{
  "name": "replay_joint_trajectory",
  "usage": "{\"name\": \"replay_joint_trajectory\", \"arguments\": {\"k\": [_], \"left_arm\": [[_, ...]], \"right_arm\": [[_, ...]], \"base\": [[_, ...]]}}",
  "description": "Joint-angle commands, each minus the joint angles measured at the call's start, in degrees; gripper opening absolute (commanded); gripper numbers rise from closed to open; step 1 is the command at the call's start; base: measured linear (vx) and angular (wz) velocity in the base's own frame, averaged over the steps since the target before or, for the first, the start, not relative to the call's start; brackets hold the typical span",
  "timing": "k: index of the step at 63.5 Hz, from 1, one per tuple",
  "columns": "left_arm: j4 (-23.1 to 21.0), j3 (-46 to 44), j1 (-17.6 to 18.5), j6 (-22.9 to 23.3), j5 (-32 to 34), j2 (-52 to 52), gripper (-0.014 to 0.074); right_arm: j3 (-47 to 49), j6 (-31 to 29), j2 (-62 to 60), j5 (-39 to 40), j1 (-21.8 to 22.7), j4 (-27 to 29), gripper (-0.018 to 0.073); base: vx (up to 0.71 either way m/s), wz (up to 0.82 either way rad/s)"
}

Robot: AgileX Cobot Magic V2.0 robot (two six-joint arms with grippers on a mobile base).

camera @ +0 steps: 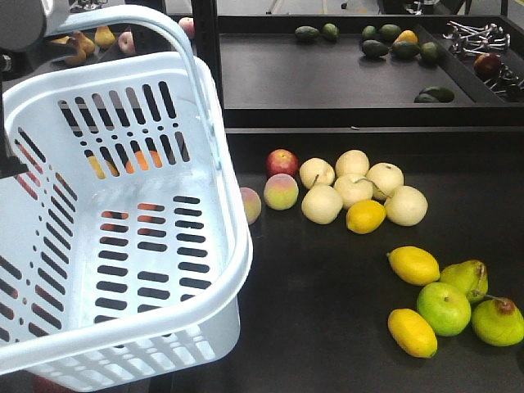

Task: Pick three apples into basket with both arms
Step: 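Lift the light-blue basket by its handle with the left gripper, then turn the base toward the apple table while holding the basket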

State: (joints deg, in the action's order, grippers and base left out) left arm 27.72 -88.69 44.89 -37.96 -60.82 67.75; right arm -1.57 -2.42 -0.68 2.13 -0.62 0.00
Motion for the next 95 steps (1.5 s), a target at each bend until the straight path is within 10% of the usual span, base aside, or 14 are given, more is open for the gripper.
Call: {"name": "replay_joint_trajectory", "arguments": {"k": [1, 95], "left_arm": [[1.5, -2.1, 0.1, 0.6, 4.2, -1.4, -0.0008], [1.6, -2.1, 0.1, 0.6, 4.2, -1.4, -0.0006]], "right_arm": [[-0.8, -0.2, -0.7, 4.6, 0.0, 0.0, -0.0008], [-0.8, -0.2, -0.7, 4.6, 0.0, 0.0, -0.0008]], "base": [[0.0, 0.0], [-0.01, 0.08]]}}
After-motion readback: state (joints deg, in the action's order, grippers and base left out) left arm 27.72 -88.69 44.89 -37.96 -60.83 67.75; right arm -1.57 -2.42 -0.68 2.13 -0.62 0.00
